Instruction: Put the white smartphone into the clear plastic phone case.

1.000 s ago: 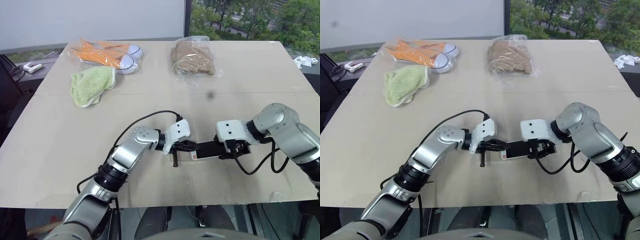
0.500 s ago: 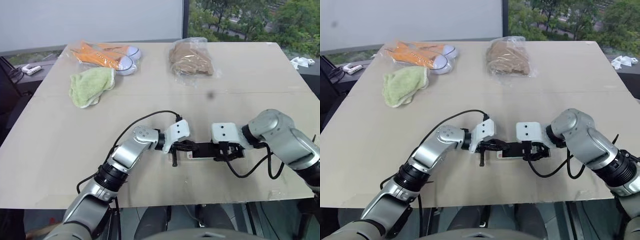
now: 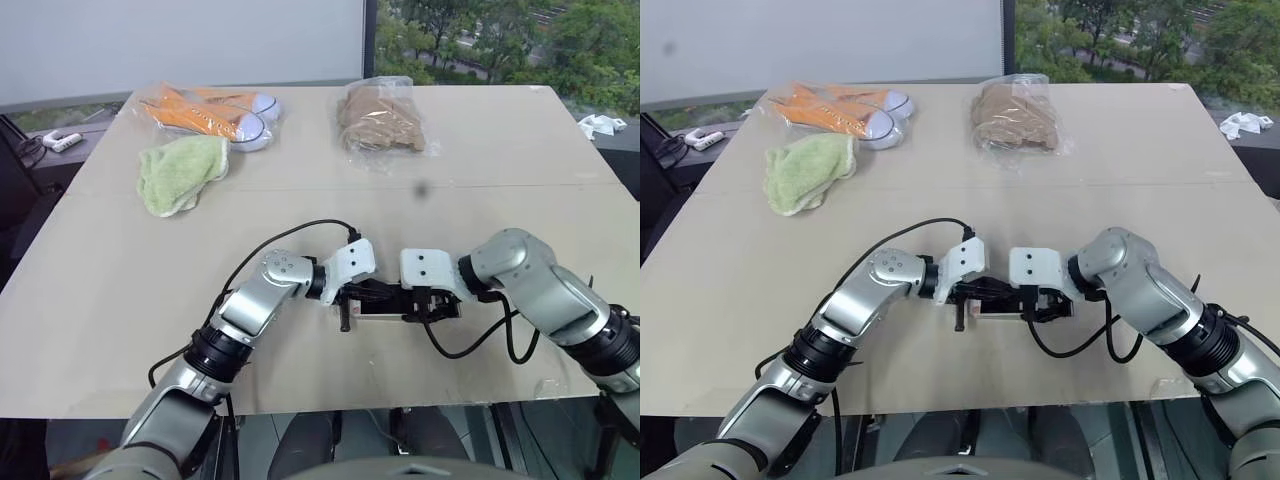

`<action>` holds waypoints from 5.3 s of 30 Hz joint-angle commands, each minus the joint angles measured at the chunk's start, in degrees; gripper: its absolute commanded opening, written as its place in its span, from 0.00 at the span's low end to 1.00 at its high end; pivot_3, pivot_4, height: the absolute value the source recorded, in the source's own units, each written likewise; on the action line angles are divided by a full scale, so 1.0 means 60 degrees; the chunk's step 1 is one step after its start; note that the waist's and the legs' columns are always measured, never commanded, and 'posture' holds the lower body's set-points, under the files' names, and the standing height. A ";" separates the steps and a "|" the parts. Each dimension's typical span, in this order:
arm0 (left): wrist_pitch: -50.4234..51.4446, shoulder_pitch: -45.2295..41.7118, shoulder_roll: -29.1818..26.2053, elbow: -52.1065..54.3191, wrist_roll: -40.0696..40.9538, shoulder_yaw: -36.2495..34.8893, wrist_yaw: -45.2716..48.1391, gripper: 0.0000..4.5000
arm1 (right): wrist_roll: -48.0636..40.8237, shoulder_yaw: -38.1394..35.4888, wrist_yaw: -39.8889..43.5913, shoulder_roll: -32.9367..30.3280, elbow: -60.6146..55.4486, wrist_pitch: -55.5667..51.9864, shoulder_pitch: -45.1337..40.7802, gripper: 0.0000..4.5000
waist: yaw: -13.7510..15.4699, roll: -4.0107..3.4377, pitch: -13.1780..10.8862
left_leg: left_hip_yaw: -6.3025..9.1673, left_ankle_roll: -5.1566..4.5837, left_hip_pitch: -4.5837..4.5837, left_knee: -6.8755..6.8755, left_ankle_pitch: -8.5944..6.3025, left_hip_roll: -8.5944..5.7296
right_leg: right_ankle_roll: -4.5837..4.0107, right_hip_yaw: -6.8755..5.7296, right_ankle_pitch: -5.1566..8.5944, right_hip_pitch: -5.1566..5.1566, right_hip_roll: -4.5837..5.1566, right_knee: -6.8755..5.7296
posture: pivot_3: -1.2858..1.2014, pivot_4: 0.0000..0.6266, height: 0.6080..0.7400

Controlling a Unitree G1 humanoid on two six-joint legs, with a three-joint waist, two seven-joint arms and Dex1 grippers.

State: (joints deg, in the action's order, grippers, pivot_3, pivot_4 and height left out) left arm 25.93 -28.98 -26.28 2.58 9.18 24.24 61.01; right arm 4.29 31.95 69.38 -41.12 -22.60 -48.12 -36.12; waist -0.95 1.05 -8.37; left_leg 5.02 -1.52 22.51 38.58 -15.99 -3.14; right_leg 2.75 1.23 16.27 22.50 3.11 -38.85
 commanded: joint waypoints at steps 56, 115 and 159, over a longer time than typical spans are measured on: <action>-0.1120 0.0679 -0.2985 -0.0341 0.0627 -0.1713 0.2340 0.00 | -0.2770 -0.1597 -0.1022 -0.2689 -0.1063 -0.1393 0.0777 0.01 | 0.0064 -0.0025 -0.0028 | 0.0014 -0.0002 0.0061 -0.0036 -0.0001 -0.0002 | -0.0001 -0.0020 0.0000 0.0039 0.0010 0.0058 | 0.52 0.24 1.00; -0.0556 0.0327 -0.1647 -0.0143 0.0277 -0.1019 0.1640 0.00 | -0.2397 0.0095 -0.1212 -0.3189 -0.1274 -0.1887 -0.0405 0.01 | 0.0038 -0.0025 -0.0026 | 0.0013 -0.0003 0.0061 -0.0027 -0.0002 -0.0003 | 0.0000 -0.0021 0.0000 0.0036 0.0010 0.0052 | 0.52 0.24 1.00; 0.0408 0.0076 -0.0679 0.0366 0.2042 -0.1911 0.1726 0.00 | -0.1896 0.0285 -0.1361 -0.2544 -0.1556 -0.2582 -0.0810 0.01 | 0.0019 -0.0015 -0.0016 | 0.0017 -0.0001 0.0061 -0.0014 -0.0001 -0.0005 | -0.0001 -0.0024 0.0000 0.0040 0.0014 0.0027 | 0.52 0.24 1.00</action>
State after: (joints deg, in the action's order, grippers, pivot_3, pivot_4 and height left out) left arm 28.05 -28.14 -30.46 2.82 20.12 12.16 70.45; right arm -6.87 35.64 61.72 -56.22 -30.14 -64.15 -41.01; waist -0.84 0.96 -8.47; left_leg 5.12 -1.53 22.87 38.49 -15.99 -3.17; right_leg 2.75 1.10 16.27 22.74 3.19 -38.68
